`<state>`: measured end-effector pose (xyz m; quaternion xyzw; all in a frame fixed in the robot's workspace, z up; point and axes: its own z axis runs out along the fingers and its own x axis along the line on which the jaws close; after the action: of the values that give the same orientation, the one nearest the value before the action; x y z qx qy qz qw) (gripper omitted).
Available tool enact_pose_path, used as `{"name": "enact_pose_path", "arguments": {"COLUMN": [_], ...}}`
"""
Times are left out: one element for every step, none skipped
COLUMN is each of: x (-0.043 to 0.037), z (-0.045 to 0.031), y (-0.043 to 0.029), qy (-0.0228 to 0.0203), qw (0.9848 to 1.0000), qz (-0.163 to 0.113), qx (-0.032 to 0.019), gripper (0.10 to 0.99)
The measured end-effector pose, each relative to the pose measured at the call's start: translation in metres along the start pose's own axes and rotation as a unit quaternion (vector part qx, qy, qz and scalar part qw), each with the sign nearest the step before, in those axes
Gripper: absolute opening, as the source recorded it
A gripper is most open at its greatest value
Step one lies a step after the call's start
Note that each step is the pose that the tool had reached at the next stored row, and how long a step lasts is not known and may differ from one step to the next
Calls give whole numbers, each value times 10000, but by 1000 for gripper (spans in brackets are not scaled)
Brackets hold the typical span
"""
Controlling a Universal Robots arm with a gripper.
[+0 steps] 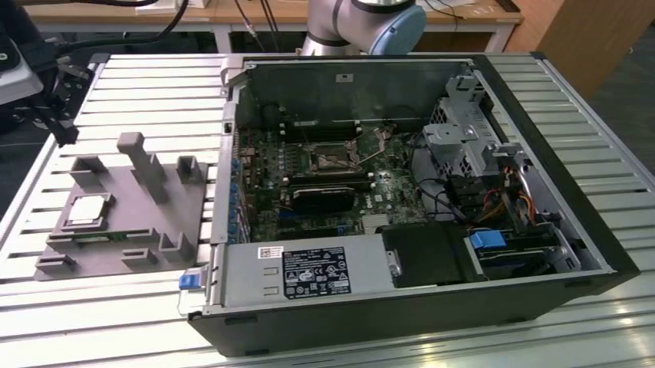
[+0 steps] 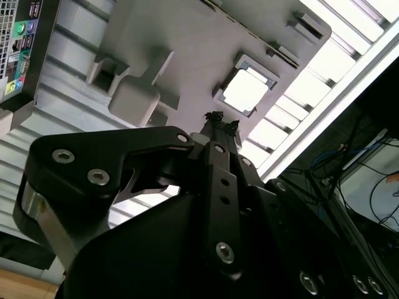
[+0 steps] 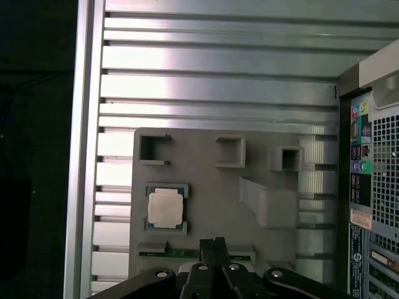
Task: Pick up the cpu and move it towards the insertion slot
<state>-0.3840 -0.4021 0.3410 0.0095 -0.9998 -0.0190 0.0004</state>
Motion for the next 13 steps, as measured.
{"name": "enact_pose_path", "arguments": {"x": [1,2,4,7,12,17,23,31,38,46,53,59,66], "z": [18,37,56,74,92,109,128,145,163,183,201,219,237], "y": [-1,-1,-2,-2,-3,-3,-4,-5,-5,-6,-7,-8,-8], "qy": [0,-1,0,0,0,0,0,0,0,0,0,0,0], "qw": [10000,10000,10000,10000,10000,10000,10000,10000,10000,10000,10000,10000,10000], "qz": [0,0,0,0,0,0,0,0,0,0,0,0,0], "qx": [0,0,0,0,0,0,0,0,0,-1,-2,-5,-7], "gripper": [102,102,102,102,102,102,102,102,102,102,102,102,102]}}
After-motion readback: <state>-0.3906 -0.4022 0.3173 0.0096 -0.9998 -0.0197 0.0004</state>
